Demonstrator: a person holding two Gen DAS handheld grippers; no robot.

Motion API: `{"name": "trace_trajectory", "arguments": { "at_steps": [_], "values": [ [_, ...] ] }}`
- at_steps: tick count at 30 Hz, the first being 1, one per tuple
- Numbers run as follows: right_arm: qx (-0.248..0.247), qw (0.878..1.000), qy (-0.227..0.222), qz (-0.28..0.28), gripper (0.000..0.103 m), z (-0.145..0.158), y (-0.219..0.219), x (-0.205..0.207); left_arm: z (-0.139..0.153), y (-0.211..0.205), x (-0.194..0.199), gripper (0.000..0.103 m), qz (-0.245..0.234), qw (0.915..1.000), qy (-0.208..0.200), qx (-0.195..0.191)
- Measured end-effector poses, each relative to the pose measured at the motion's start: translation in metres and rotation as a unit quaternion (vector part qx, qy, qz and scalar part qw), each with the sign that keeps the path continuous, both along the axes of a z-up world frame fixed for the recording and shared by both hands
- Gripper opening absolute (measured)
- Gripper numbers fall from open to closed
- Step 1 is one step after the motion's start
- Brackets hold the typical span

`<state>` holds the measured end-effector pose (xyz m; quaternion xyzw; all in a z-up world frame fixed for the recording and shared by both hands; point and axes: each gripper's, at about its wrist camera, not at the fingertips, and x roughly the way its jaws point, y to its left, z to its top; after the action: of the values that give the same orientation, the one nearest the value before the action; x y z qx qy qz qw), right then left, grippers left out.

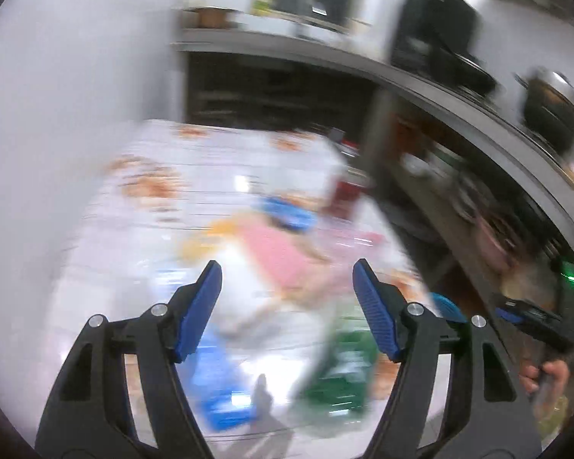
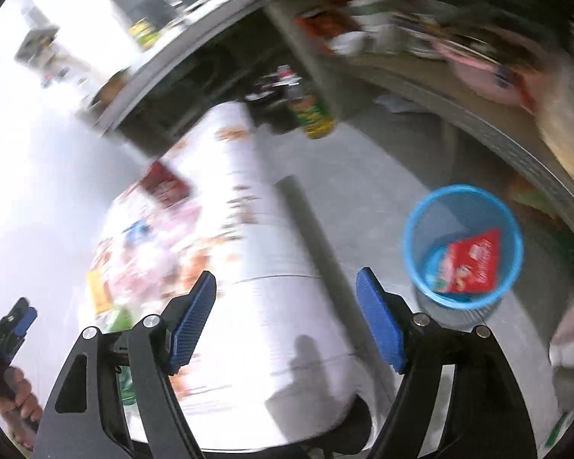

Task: Collect trash
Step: 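Return the left tool to the table and grasp the clear plastic container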

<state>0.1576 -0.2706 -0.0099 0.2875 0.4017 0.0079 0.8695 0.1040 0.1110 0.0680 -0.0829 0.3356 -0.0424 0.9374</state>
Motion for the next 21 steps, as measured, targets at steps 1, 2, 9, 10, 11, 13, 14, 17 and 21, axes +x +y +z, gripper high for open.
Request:
{"name": "trace_trajectory", "arguments": {
  "at_steps": [1, 2, 9, 10, 11, 13, 14, 17, 21],
  "values": [
    [-0.004, 1.000, -0.007, 0.017, 0.074, 0.008, 0.010, 0.006, -0.003, 0.018, -0.004, 0.067, 0.024, 0.9997, 0.002, 0.003],
    [-0.008, 0.999, -0.017, 0.042, 0.074, 0.017, 0.023, 0.014, -0.006, 0.030, -0.004, 0.067, 0.039, 0.9992, 0.007, 0.003],
    [0.024, 0.970, -0.043, 0.238, 0.074, 0.070, 0.138, 0.084, -0.048, 0.083, 0.006, 0.054, 0.080, 0.9917, 0.069, -0.073],
    [0.023, 0.963, -0.033, 0.265, 0.074, 0.074, 0.157, 0.097, -0.055, 0.088, 0.007, 0.052, 0.083, 0.9903, 0.076, -0.082],
    [0.021, 0.958, -0.026, 0.284, 0.074, 0.076, 0.171, 0.107, -0.063, 0.092, 0.010, 0.047, 0.088, 0.9881, 0.086, -0.092],
    [0.022, 0.951, -0.004, 0.309, 0.074, 0.075, 0.197, 0.127, -0.076, 0.097, 0.015, 0.039, 0.093, 0.9842, 0.101, -0.113],
    [0.024, 0.947, 0.012, 0.321, 0.073, 0.073, 0.207, 0.138, -0.082, 0.099, 0.016, 0.032, 0.093, 0.9821, 0.106, -0.125],
    [0.026, 0.937, 0.051, 0.345, 0.073, 0.065, 0.231, 0.165, -0.092, 0.103, 0.015, 0.017, 0.092, 0.9797, 0.110, -0.140],
    [0.028, 0.925, 0.096, 0.368, 0.072, 0.049, 0.254, 0.185, -0.097, 0.111, 0.009, 0.007, 0.096, 0.9774, 0.104, -0.157]
  ]
}}
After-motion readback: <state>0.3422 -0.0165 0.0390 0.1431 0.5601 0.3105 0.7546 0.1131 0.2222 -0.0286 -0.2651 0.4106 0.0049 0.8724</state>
